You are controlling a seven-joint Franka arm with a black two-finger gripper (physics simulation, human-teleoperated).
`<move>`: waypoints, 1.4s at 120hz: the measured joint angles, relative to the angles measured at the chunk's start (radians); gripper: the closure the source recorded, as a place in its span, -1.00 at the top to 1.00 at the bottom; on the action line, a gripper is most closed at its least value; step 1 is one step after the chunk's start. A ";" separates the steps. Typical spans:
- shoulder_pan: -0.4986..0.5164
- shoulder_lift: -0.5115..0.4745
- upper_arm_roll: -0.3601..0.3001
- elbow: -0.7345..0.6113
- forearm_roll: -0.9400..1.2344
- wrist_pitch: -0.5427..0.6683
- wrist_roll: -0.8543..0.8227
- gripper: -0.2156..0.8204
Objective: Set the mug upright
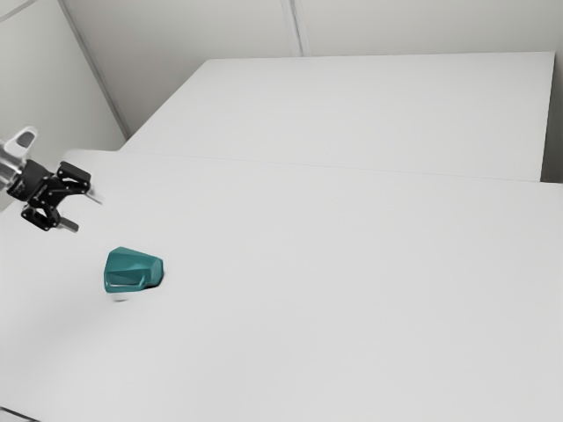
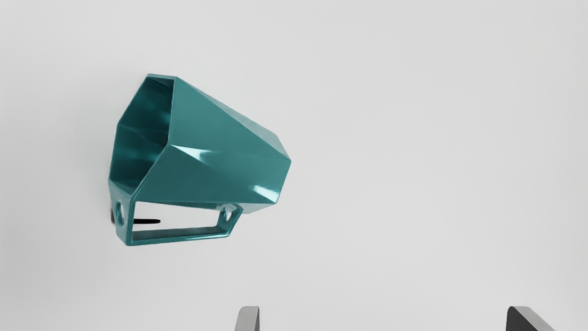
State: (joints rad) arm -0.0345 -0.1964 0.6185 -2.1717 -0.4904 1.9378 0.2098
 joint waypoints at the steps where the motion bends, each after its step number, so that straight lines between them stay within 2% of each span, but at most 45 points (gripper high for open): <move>1: 0.000 0.001 0.002 -0.001 -0.001 0.002 0.004 0.54; 17: 0.000 0.066 0.042 -0.009 -0.054 0.022 0.084 0.54; 33: 0.012 0.178 0.086 0.003 -0.148 0.030 0.186 0.54; 58: 0.059 0.323 0.092 0.054 -0.276 0.014 0.348 0.54; 87: 0.069 0.477 0.088 0.121 -0.388 -0.033 0.505 0.54; 128: 0.071 0.565 0.046 0.133 -0.486 -0.059 0.659 0.51; 160: 0.070 0.571 0.027 0.133 -0.518 -0.065 0.733 0.30; 168: 0.070 0.571 0.025 0.133 -0.523 -0.065 0.747 0.19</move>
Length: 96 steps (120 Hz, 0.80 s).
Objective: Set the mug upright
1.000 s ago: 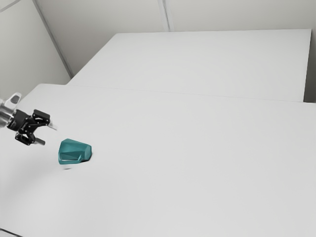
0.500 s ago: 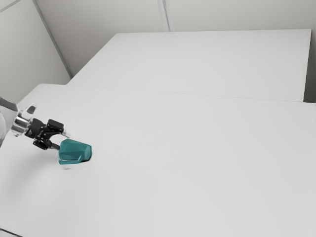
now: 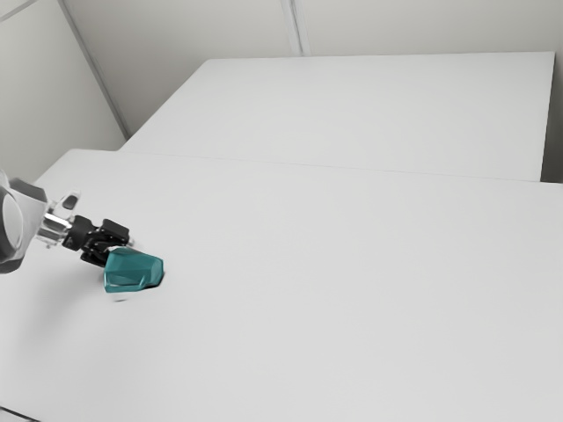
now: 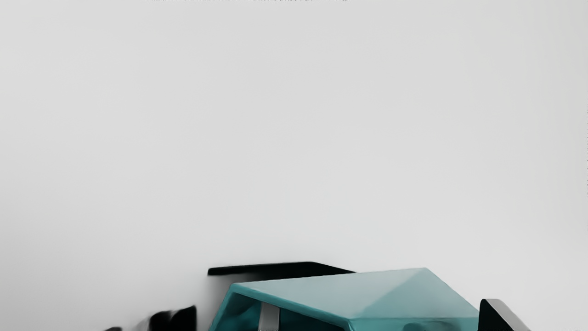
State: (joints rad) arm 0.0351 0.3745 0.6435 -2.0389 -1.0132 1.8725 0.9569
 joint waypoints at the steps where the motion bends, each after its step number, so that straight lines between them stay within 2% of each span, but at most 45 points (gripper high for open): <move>1: 0.000 0.000 0.000 0.000 0.000 0.000 0.002 0.17; 23: -0.004 -0.014 -0.001 0.000 -0.004 0.001 0.031 -0.30; 55: -0.014 -0.059 -0.001 -0.001 -0.004 0.001 0.058 -0.75; 74: -0.029 -0.097 -0.005 -0.003 -0.004 0.003 0.062 -0.87; 96: -0.042 -0.134 -0.028 -0.002 -0.005 0.004 0.054 -0.89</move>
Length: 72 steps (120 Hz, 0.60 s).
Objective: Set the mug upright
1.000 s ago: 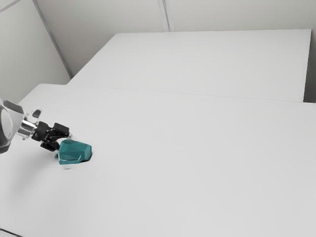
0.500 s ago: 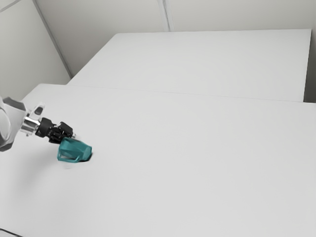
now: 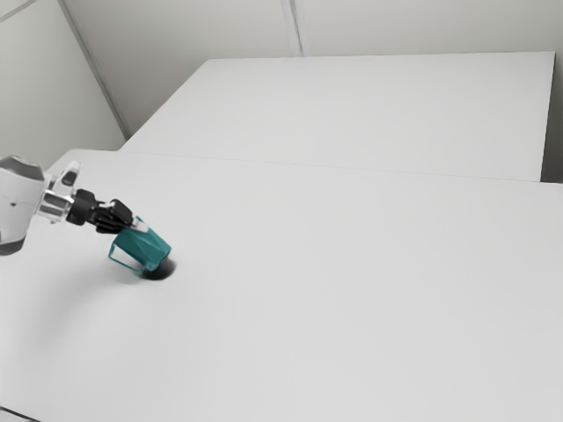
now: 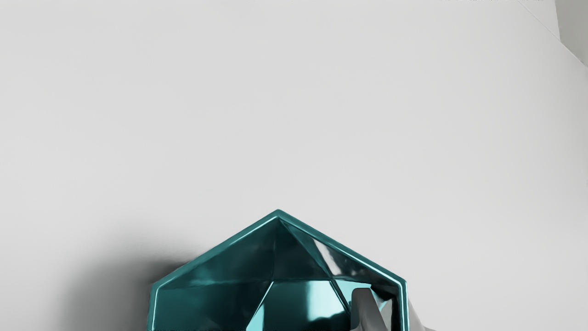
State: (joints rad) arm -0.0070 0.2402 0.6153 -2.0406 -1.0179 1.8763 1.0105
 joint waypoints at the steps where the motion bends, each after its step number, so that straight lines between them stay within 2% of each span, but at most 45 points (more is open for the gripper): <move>1: -0.001 -0.002 -0.001 0.000 0.000 0.000 -0.001 -0.89; 17: -0.019 -0.037 -0.042 0.016 0.039 0.009 -0.034 -0.89; 31: -0.025 -0.041 -0.095 0.075 0.166 0.029 -0.088 -0.90; 72: -0.038 -0.032 -0.261 0.123 0.606 0.233 -0.259 -0.91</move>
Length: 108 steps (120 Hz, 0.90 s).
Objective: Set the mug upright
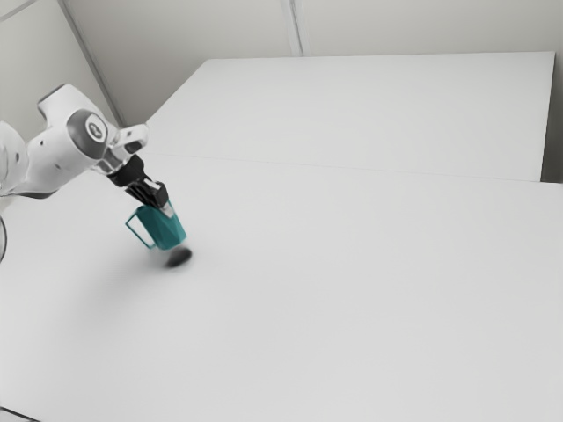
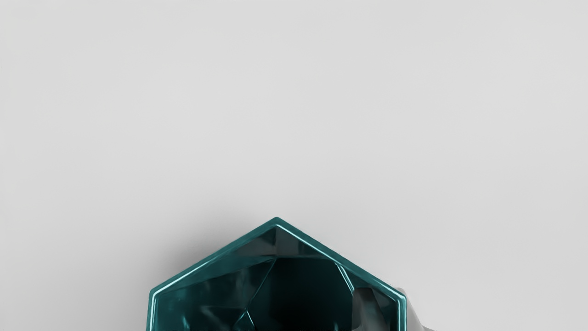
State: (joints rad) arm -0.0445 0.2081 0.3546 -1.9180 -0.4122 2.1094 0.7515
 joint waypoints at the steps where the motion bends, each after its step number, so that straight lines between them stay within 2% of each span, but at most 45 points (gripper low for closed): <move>1: 0.000 0.000 -0.005 0.000 0.012 0.005 -0.005 -0.91; 20: -0.011 0.007 -0.052 -0.001 0.207 0.089 -0.109 -0.92; 39: -0.013 0.031 -0.061 -0.007 0.297 0.169 -0.203 -0.92; 76: -0.024 0.056 -0.064 -0.039 0.341 0.264 -0.339 -0.93; 108: -0.025 0.061 -0.070 -0.059 0.345 0.299 -0.421 -0.93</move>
State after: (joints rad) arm -0.0694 0.2691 0.2849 -1.9768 -0.0669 2.4080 0.3304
